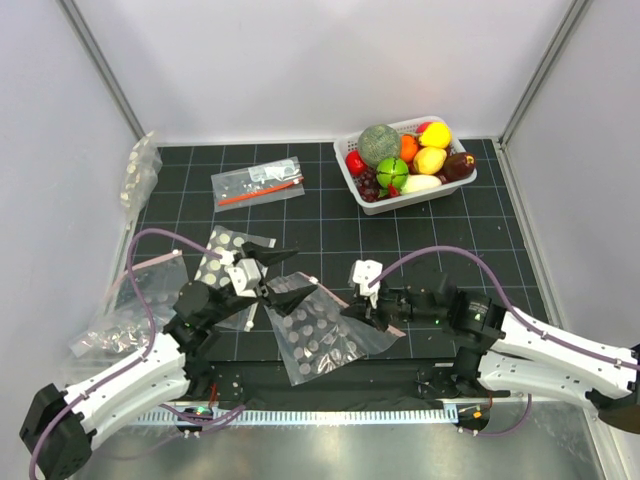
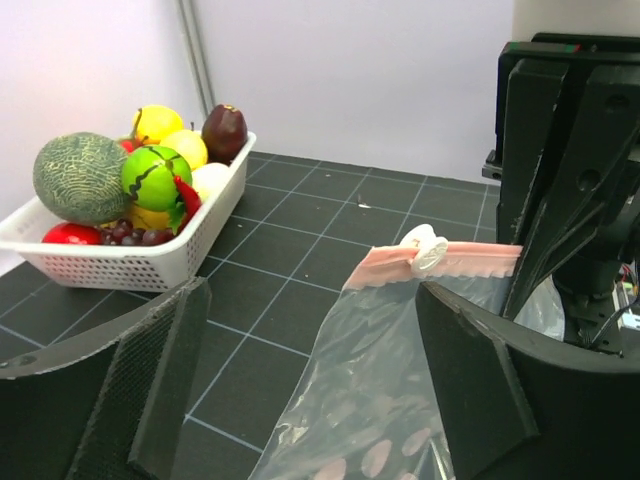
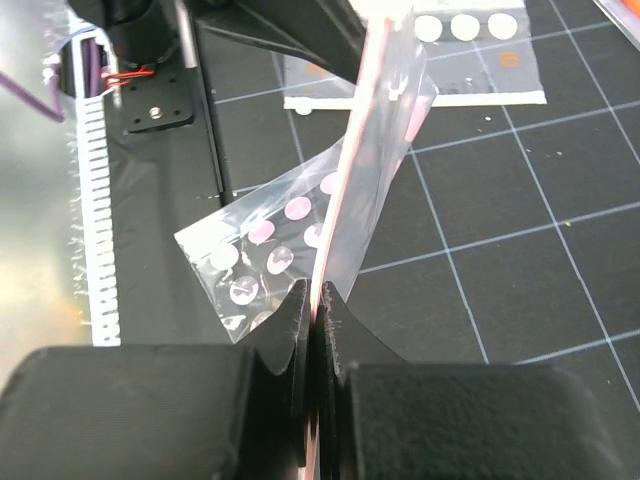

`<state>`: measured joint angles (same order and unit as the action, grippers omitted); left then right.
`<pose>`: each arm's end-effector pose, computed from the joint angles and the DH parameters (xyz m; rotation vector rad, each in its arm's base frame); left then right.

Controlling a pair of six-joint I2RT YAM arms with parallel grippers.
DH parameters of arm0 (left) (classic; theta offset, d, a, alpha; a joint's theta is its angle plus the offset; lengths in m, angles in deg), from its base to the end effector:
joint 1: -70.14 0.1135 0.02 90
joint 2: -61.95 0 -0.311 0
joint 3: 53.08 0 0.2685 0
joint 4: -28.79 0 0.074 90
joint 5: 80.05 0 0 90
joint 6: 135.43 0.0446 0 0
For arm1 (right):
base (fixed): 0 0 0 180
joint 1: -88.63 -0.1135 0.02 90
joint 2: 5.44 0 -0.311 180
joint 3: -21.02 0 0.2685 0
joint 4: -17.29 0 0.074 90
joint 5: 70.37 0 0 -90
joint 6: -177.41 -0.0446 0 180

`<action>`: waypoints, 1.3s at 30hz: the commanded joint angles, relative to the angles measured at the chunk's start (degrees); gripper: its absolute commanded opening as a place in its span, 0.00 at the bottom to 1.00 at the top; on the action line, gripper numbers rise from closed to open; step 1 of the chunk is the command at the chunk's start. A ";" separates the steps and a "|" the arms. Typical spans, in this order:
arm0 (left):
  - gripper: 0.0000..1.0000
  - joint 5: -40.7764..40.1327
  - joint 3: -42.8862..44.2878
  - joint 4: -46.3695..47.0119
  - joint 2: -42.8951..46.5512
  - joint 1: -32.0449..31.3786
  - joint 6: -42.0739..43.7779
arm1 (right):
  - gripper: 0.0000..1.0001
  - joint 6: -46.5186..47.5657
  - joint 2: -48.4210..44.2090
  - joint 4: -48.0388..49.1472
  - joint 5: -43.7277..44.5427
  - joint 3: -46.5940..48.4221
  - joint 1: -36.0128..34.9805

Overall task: Place the food in the zip-top bag and seal the zipper
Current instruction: Pick up the zipper food storage bag at the center of the board, then open the zipper of the food storage bag at the center of the board.

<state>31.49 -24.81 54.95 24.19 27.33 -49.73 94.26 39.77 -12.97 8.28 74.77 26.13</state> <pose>0.0986 -0.1137 0.2928 0.7526 1.1333 -0.9374 0.0734 0.1600 0.3305 -1.2682 1.5926 0.8214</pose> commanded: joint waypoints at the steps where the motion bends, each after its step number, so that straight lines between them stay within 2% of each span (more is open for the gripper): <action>1: 0.87 3.33 3.63 0.84 -1.26 -0.26 0.43 | 0.01 1.41 -2.05 1.17 -3.32 1.53 0.01; 5: 0.71 7.63 4.77 0.39 -2.58 -0.35 -1.06 | 0.01 1.50 -4.34 2.31 -3.32 0.73 0.01; 8: 0.49 10.71 6.00 0.04 -4.25 -0.44 -2.56 | 0.01 1.50 -5.22 2.66 -2.71 0.38 0.01; 9: 0.35 11.15 6.35 -0.48 -5.21 -0.44 -2.91 | 0.01 1.50 -5.39 2.75 -2.45 0.38 0.10; 11: 0.18 11.51 7.58 -1.36 -6.01 -0.44 -3.96 | 0.01 1.50 -5.40 2.84 -1.74 0.29 0.01; 12: 0.04 11.51 7.93 -2.50 -6.36 -0.44 -4.40 | 0.01 1.50 -5.40 2.84 -1.22 0.29 0.01; 13: 0.00 11.33 8.63 -3.12 -6.45 -0.44 -4.75 | 0.01 1.32 -5.40 2.93 -0.34 0.21 0.01; 14: 0.00 10.46 8.99 -3.73 -6.54 -0.44 -5.80 | 0.03 0.89 -5.40 3.28 2.10 0.12 0.01; 18: 0.00 5.89 8.99 -4.70 -6.36 -0.44 -11.60 | 0.43 -1.48 -6.97 7.31 8.09 -2.24 0.10; 19: 0.00 5.71 9.08 -4.97 -6.45 -0.44 -12.48 | 0.61 -1.93 -7.59 8.54 8.97 -2.95 0.01; 20: 0.00 5.88 9.34 -5.14 -6.63 -0.44 -13.01 | 0.65 -2.19 -8.81 10.47 9.94 -3.57 0.01; 24: 0.00 7.20 9.96 -6.72 -7.50 -0.44 -13.46 | 0.67 -2.81 -12.07 14.26 14.77 -6.55 0.01; 28: 0.00 8.68 11.01 -7.43 -9.78 -0.44 -14.25 | 0.71 -2.20 -13.92 17.08 13.91 -8.32 0.10; 33: 0.00 10.45 12.68 -7.60 -13.56 -0.44 -15.92 | 0.73 -1.49 -10.16 19.36 12.06 -7.27 0.01; 35: 0.00 10.80 13.21 -7.61 -14.45 -0.44 -16.53 | 0.75 -1.32 -8.57 19.89 8.63 -6.74 0.01; 39: 0.00 10.80 13.74 -7.69 -15.68 -0.52 -17.50 | 0.76 -1.32 -5.75 20.94 9.07 -6.12 -0.08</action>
<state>41.06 -13.60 46.66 8.78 27.03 -65.68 92.64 32.80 4.06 18.20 66.73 26.13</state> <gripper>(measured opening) 0.011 0.758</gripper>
